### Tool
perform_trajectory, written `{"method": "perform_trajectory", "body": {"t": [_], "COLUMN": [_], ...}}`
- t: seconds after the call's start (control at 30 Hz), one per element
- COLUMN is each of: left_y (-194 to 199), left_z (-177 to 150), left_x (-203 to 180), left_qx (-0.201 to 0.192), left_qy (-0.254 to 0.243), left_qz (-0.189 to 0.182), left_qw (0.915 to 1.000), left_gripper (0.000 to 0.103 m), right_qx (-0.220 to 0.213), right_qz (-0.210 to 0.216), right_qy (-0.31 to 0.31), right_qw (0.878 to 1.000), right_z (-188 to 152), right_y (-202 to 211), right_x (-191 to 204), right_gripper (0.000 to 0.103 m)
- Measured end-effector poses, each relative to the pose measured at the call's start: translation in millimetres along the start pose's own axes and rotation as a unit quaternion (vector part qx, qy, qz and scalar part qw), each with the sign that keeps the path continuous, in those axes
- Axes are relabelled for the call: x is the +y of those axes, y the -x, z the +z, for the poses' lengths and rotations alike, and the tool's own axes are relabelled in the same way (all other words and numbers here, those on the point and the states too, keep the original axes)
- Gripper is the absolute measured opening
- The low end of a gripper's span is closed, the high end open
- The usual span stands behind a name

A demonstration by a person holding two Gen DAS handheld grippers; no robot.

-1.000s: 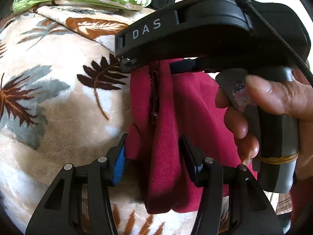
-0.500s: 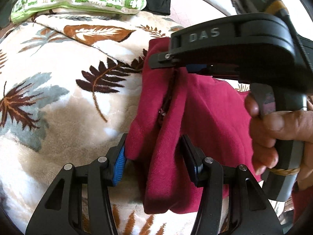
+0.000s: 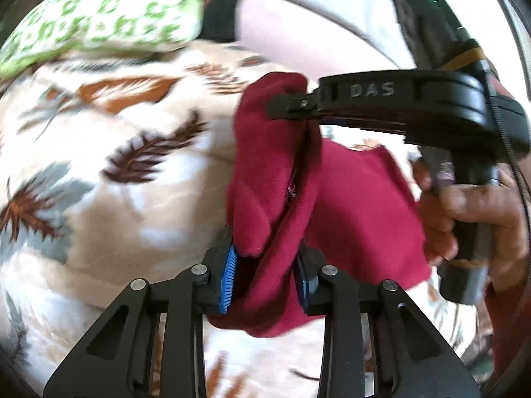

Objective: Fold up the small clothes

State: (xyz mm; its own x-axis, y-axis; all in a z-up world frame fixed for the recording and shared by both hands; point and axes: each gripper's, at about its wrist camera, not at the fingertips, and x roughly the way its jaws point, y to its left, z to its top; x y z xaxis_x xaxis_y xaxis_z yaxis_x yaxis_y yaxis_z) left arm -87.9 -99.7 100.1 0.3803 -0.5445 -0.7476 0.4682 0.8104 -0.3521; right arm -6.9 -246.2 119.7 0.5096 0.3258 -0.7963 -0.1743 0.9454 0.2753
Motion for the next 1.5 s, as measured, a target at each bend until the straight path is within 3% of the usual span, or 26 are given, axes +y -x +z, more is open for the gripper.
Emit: {"method": "perform_trajectory", "body": {"t": [0.17,0.33,0.4,0.43,0.57,0.67,0.7,0.77,0.83,0.9,0.93,1.07,1.17,1.23,1.4,1.5], "left_y": [-2.3,-33.9,-54.0,-62.8,-89.5,-67.5,-59.1,-38.9,-24.6,-12.0,-7.7,-7.9,-7.1,-1.9,14.0,20.5], "left_z": [9.0,8.3,7.3,4.7,-8.5,-16.5,-15.7,-15.0,-17.9,-15.4,-14.9,-11.8,-12.5,-15.3,-17.7,-11.1], "left_x": [-72.9,-138.0,-158.8,-166.9,-180.3,-175.5,-175.1,-163.9,-147.4,-125.4,-115.1,-81.6,-69.8,-70.4,-63.8,-55.8], "left_qx": [0.01,0.033,0.058,0.068,0.091,0.077,0.069,0.058,0.049,0.04,0.035,0.029,0.033,0.028,0.033,0.026], "left_qy": [-0.064,-0.107,-0.108,-0.108,-0.125,-0.146,-0.152,-0.151,-0.147,-0.133,-0.126,-0.103,-0.085,-0.1,-0.103,-0.088], "left_qz": [-0.048,-0.088,-0.113,-0.122,-0.094,-0.093,-0.085,-0.082,-0.076,-0.061,-0.056,-0.022,-0.048,-0.055,-0.092,-0.08], "left_qw": [0.9968,0.9899,0.9861,0.9844,0.9834,0.9819,0.9822,0.9834,0.985,0.9884,0.9898,0.994,0.9947,0.9931,0.9899,0.9926], "left_gripper": [0.028,0.026,0.015,0.015,0.015,0.015,0.015,0.015,0.019,0.031,0.031,0.031,0.031,0.031,0.033,0.035], "right_qx": [-0.023,-0.037,-0.048,-0.054,-0.056,-0.074,-0.078,-0.076,-0.068,-0.063,-0.059,-0.043,-0.033,-0.041,-0.047,-0.047], "right_qz": [-0.021,-0.064,-0.102,-0.118,-0.086,-0.036,-0.016,-0.001,0.027,0.055,0.065,0.099,0.123,0.139,0.163,0.169], "right_qy": [-0.013,-0.041,-0.054,-0.065,-0.14,-0.162,-0.163,-0.175,-0.185,-0.191,-0.194,-0.222,-0.236,-0.238,-0.262,-0.265], "right_qw": [0.999,0.996,0.992,0.989,0.985,0.983,0.983,0.982,0.98,0.978,0.977,0.969,0.963,0.96,0.95,0.948], "right_z": [-11.9,-29.0,-35.7,-37.6,-51.5,-67.0,-71.0,-77.1,-80.3,-84.7,-86.0,-92.1,-95.0,-96.8,-104.6,-105.3], "right_y": [51.1,94.0,106.6,113.2,120.6,124.1,122.9,116.2,104.9,92.1,85.9,55.5,42.3,41.0,32.1,22.9], "right_x": [-44.1,-106.2,-131.0,-145.3,-194.2,-201.1,-200.3,-194.3,-185.2,-174.1,-170.0,-158.9,-151.6,-145.2,-136.7,-131.8], "right_gripper": [0.02,0.019,0.0,0.0,0.0,0.0,0.004,0.021,0.046,0.053,0.059,0.064,0.064,0.065,0.073,0.073]}}
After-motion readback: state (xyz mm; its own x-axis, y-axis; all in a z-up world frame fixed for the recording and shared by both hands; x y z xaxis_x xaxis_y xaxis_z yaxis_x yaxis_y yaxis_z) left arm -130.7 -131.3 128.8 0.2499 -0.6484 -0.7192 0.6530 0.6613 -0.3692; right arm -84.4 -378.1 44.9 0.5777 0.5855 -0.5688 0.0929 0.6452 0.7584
